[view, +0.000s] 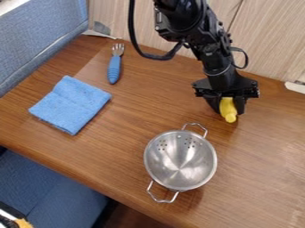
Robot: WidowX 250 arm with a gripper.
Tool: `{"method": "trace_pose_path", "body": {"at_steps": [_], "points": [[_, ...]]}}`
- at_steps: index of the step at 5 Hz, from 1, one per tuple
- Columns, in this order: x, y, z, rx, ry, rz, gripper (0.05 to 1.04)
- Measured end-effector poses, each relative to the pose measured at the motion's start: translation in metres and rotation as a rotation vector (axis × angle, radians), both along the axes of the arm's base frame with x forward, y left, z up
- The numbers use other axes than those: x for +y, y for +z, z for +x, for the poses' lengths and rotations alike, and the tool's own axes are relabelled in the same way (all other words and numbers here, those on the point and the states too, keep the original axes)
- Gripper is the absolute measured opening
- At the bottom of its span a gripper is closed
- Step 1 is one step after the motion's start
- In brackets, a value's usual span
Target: Put the yellow object on the right side of the blue cloth
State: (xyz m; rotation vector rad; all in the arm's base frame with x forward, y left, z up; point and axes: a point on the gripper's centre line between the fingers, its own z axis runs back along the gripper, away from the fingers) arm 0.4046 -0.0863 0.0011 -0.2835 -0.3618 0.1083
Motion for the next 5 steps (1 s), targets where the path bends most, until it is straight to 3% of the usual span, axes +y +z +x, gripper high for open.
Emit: {"method": "trace_pose_path", "body": {"at_steps": [2,3,5], "points": [[0.001,0.002,-0.012,0.014,-0.033,0.011,0.566],[0.012,0.016,-0.016,-0.011,-0.035,0.006,0.566],[0.049,0.08,-0.035,-0.114,-0.002,-0.01,0.566]]}}
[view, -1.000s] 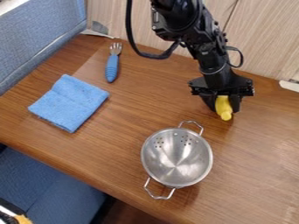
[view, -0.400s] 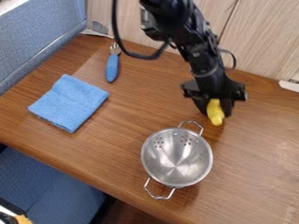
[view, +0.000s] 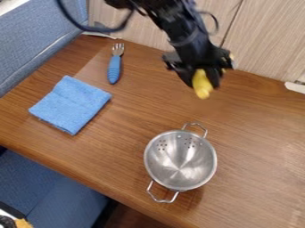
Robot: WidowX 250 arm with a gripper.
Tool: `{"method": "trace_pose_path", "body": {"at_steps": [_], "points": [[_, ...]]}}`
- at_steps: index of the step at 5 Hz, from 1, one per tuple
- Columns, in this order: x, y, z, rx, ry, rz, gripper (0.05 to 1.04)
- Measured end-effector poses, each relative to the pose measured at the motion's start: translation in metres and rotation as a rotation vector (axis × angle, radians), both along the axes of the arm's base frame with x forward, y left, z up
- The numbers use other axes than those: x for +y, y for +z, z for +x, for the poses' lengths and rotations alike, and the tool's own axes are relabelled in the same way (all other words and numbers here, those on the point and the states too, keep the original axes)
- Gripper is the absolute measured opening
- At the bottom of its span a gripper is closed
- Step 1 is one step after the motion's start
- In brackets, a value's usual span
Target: Put the yellow object on the right side of the blue cloth
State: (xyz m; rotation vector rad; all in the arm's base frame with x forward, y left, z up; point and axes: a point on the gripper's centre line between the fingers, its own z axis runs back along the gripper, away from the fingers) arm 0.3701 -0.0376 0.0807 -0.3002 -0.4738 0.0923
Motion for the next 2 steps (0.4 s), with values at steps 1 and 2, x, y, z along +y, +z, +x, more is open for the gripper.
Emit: {"method": "trace_pose_path", "body": {"at_steps": [1,2], "points": [[0.026,0.017,-0.023,-0.008,-0.011,0.047,0.566],[0.058,0.03,-0.055,-0.044,-0.001,0.095,0.566]]}}
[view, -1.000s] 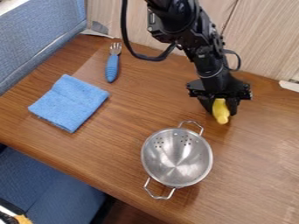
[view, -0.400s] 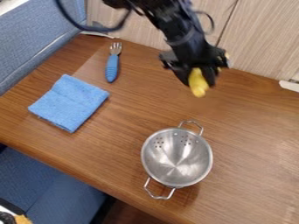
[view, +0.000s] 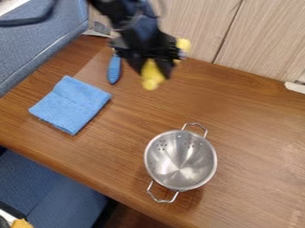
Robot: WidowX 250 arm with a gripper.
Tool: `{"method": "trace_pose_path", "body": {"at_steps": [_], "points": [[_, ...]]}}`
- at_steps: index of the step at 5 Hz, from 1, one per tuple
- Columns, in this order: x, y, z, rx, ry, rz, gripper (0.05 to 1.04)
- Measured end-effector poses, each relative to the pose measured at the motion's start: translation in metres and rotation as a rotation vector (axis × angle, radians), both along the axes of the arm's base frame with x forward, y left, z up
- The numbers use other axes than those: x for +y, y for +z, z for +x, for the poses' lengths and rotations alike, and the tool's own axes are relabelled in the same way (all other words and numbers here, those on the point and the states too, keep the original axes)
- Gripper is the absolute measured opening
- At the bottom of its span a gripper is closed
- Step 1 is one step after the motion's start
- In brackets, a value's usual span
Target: Put the yellow object on the right side of the blue cloth
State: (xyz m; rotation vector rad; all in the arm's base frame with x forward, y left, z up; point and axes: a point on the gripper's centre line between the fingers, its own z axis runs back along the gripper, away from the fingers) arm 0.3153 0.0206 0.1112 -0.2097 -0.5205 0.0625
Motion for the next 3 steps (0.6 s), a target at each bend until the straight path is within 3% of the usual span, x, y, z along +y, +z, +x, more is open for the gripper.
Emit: {"method": "trace_pose_path", "body": {"at_steps": [1,3], "points": [[0.029,-0.003,-0.029,0.008,0.018,0.066,0.566],[0.062,-0.035,-0.063,0.076,0.032,0.096,0.566]]}}
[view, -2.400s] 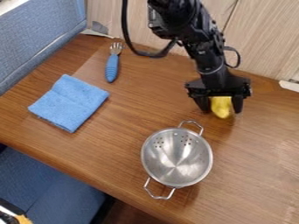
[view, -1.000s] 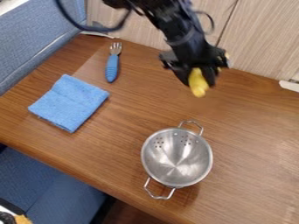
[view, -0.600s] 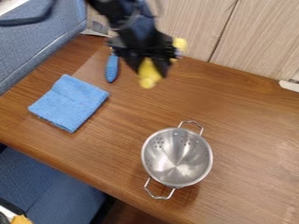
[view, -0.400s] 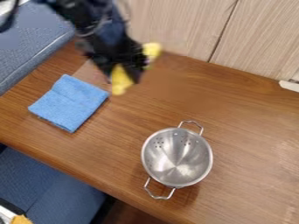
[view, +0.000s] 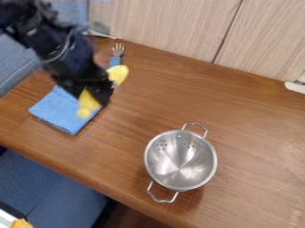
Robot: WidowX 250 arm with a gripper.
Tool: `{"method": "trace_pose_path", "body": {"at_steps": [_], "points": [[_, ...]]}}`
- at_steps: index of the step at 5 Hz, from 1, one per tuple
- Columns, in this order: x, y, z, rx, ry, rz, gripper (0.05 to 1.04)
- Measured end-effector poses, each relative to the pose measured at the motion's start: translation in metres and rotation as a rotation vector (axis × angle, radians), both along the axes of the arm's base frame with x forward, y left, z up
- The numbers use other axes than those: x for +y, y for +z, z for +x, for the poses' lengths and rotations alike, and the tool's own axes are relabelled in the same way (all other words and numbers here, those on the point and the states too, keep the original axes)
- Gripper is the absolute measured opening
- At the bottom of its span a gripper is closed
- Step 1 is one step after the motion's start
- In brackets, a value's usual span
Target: Put the yellow object on the right side of the blue cloth
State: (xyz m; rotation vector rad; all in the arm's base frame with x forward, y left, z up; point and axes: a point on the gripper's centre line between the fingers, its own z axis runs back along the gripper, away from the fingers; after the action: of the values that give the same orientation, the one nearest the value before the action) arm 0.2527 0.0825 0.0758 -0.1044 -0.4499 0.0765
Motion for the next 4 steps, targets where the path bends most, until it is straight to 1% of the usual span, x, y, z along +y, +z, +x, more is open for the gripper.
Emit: {"method": "trace_pose_path", "body": {"at_steps": [1,2,3,4], "points": [[0.005,-0.024,-0.01,0.09,-0.014,0.029,0.566],[0.01,-0.05,-0.019,0.213,-0.023,0.086,0.566],[0.002,-0.067,-0.02,0.301,-0.066,0.159,0.566],[0.001,-0.076,-0.015,0.332,-0.085,0.196,0.564]]}}
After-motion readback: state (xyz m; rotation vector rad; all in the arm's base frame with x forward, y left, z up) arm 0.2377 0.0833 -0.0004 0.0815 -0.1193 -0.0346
